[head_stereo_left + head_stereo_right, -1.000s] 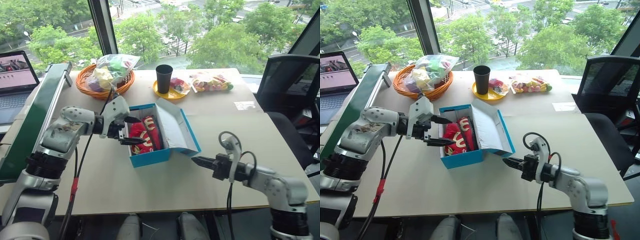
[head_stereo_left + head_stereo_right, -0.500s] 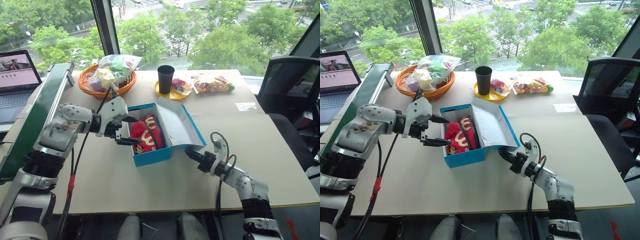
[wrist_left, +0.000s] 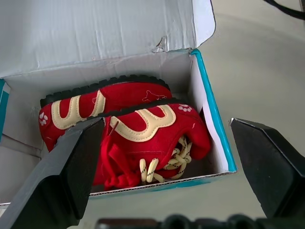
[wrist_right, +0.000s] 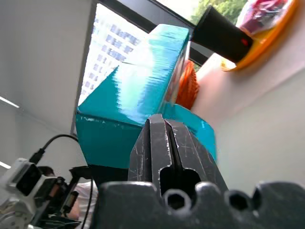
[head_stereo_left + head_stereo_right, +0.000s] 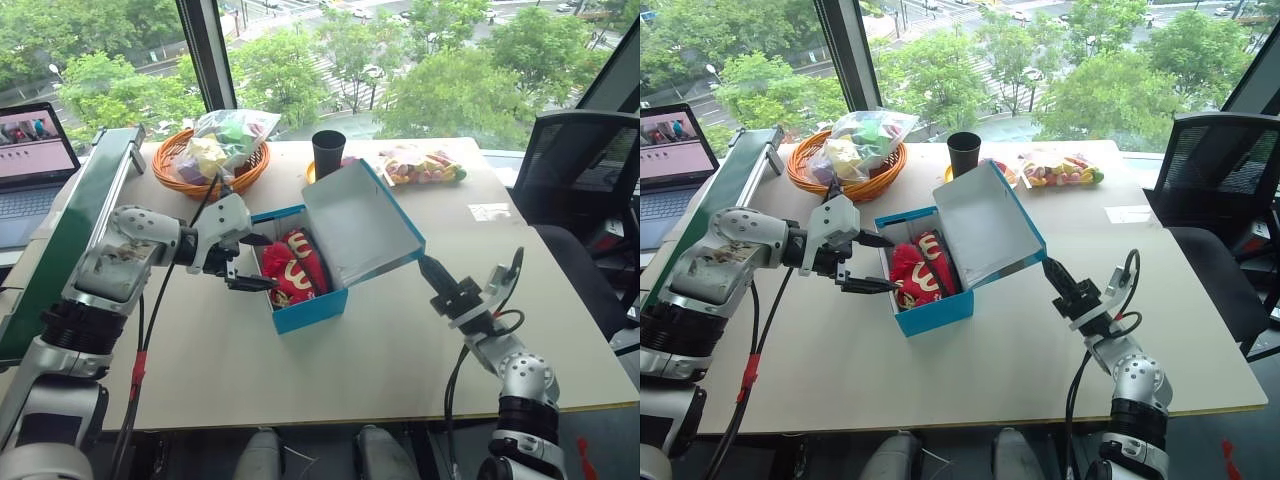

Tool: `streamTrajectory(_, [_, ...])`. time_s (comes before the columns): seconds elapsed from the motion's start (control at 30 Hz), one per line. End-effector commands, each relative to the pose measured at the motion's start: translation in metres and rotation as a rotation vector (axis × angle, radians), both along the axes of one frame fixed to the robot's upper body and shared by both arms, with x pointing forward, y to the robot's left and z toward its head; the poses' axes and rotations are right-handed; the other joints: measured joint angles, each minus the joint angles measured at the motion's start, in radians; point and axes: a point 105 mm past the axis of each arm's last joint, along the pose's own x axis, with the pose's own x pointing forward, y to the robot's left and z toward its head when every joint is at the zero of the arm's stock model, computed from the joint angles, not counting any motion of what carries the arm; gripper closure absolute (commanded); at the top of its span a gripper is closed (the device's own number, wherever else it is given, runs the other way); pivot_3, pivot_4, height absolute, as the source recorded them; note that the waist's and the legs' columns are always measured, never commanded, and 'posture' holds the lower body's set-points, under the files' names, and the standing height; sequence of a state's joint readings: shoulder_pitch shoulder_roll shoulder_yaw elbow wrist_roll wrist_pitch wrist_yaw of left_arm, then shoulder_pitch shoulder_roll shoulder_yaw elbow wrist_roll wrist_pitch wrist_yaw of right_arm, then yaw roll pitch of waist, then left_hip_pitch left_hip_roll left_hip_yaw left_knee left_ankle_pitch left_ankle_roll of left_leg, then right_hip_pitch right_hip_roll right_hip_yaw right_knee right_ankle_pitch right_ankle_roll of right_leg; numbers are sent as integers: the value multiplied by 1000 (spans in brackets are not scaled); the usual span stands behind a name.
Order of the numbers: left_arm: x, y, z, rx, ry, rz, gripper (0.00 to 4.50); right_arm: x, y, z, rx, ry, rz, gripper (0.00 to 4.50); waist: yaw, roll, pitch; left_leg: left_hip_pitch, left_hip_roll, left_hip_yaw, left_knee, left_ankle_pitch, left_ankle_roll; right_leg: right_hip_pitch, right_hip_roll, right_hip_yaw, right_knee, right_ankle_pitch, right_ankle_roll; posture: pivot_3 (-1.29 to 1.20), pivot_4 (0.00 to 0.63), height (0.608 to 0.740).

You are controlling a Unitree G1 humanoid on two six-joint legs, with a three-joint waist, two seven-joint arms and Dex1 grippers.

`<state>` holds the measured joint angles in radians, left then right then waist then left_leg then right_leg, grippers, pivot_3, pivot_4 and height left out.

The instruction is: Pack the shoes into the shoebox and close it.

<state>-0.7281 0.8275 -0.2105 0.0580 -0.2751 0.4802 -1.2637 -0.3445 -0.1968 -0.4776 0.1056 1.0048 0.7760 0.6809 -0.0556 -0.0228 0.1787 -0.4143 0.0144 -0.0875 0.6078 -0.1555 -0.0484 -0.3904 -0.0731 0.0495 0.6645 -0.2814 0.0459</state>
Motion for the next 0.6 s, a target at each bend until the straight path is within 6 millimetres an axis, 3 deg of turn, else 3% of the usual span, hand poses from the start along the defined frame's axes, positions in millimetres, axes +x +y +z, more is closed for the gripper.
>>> streamTrajectory(0.03, [3,8,17,-12,-71,30,0,-9,32,28,-99,-83,138,4458,1,0,0,0,0,0,0,0,0,0,0,0,0,0,0,0,150,740])
streamTrajectory(0.17, [2,14,21,-7,-87,60,0,-17,65,40,-181,-124,256,4458,0,0,0,0,0,0,0,0,0,0,0,0,0,0,0,0,150,740])
streamTrajectory(0.3, [-2,28,40,-21,-117,110,0,-37,99,53,-191,-168,421,4458,-1,0,0,-1,0,0,-1,0,0,-1,0,0,0,0,0,0,150,740])
streamTrajectory(0.43, [-11,38,50,-25,-134,152,0,-39,113,52,-220,-153,487,4458,1,0,0,-1,0,0,0,0,0,-2,0,0,0,0,0,0,150,740])
streamTrajectory(0.6, [-23,41,47,-33,-126,191,0,-32,128,39,-273,-124,548,4458,5,0,0,-1,0,0,0,0,0,-2,0,0,0,0,0,0,150,740])
